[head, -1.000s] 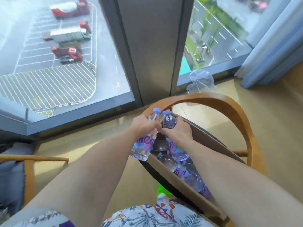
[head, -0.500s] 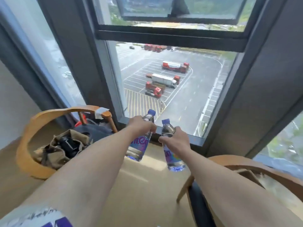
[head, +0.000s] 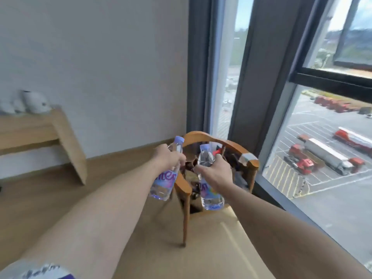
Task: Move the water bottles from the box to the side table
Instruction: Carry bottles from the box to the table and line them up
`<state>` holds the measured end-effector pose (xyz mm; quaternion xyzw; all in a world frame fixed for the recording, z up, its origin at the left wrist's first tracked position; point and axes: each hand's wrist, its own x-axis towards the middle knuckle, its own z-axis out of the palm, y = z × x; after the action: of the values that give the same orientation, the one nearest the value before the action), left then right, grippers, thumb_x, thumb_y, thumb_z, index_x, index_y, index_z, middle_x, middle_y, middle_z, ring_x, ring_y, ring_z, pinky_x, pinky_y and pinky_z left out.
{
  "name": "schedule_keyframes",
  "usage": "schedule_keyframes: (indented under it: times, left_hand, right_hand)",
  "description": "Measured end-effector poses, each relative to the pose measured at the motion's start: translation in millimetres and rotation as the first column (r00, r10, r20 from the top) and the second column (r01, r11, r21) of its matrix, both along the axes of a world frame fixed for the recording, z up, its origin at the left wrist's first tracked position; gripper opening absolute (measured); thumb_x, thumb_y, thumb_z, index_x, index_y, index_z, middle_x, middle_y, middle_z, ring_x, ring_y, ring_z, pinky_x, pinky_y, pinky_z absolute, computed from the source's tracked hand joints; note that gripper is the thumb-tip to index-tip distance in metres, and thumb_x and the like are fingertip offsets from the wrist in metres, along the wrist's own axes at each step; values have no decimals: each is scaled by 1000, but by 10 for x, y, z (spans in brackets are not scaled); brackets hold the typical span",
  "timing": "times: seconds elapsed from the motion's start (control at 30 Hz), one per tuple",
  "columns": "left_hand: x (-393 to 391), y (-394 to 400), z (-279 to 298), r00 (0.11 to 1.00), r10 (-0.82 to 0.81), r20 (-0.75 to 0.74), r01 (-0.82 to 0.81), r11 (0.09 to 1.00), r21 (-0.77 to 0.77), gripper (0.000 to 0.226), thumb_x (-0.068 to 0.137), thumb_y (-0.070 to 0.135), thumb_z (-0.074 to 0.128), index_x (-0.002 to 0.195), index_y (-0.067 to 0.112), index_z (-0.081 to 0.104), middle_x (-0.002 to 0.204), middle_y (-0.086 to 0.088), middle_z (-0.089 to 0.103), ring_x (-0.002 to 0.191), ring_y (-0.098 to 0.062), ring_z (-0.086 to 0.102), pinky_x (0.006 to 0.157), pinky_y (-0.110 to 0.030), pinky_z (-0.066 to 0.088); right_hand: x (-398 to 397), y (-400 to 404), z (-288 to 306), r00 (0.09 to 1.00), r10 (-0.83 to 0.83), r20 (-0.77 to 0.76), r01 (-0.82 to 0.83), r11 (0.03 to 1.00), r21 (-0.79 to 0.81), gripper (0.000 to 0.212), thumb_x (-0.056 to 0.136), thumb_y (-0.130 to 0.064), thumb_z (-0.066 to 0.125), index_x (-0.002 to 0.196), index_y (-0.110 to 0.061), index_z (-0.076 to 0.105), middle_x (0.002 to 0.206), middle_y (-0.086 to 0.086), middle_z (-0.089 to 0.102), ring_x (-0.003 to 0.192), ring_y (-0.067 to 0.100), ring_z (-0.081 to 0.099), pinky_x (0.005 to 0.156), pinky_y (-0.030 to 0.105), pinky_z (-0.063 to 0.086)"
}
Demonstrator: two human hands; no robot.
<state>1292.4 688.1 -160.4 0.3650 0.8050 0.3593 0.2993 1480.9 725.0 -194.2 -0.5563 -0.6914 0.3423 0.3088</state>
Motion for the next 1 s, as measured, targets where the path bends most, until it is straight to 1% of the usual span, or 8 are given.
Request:
schedule_keyframes:
  times: [0.07,0.13,0.23,0.37,0.6,0.7,0.83,1.0]
  left_hand:
    - [-480,-253,-1,993,116,5,-116,993,11,70,23,33,77,89,12,69,80,-10,77,79,-32,77,79,-51,64]
    - [-894,-553,31,973,229,-13,-229,973,2,61,25,36,76,81,15,74,74,-3,77,72,-26,76,76,-43,65]
    - [-1424,-1002,111,921,386,-50,-386,922,-8,62,28,40,76,86,19,75,78,3,77,71,-18,74,68,-30,62]
    - [-2129,-1427,170,836,549,-5,-549,836,25,59,36,31,79,91,12,74,90,-4,76,81,-23,74,73,-35,63]
    - [-3319,-1904,273,674,738,17,-738,672,63,50,49,31,82,93,15,64,87,2,71,78,-15,67,57,-26,45]
    - [-3834,-2005,299,624,781,27,-781,622,45,56,46,31,80,96,12,62,93,0,73,82,-15,67,61,-27,46]
    - [-4415,-2185,252,559,828,48,-829,558,40,68,47,33,79,109,12,60,104,-2,74,93,-20,68,78,-35,57]
    - [-5096,-2524,119,467,881,79,-884,466,23,90,48,33,79,133,12,58,116,-3,73,105,-24,68,84,-35,57]
  right_hand:
    - [-527,-43,26,994,106,6,-106,994,-14,55,53,-57,72,94,-26,54,87,-7,65,80,16,62,72,38,54]
    - [-1042,-97,36,979,202,-3,-202,979,-37,58,53,-53,74,96,-21,51,89,-7,63,83,18,62,73,37,53]
    - [-1813,-221,46,939,342,-17,-343,938,-60,63,54,-51,76,99,-25,41,85,-11,53,84,19,58,70,32,47]
    - [-2806,-381,28,868,494,-47,-496,865,-74,54,49,-51,74,91,-25,52,86,-9,63,77,12,62,64,30,48]
    - [-4470,-587,86,700,711,-67,-714,696,-78,52,56,-48,76,97,-24,54,84,-9,63,75,10,62,58,29,44]
    - [-5149,-663,146,633,773,-48,-774,630,-55,46,58,-50,72,93,-27,51,82,-10,61,73,8,59,58,29,44]
    - [-5955,-865,190,541,840,-45,-841,538,-57,62,50,-59,65,101,-27,53,85,-13,62,78,11,62,67,31,49]
    - [-6804,-1197,123,450,891,-62,-891,444,-90,65,46,-60,70,102,-31,51,87,-15,62,79,7,61,61,28,44]
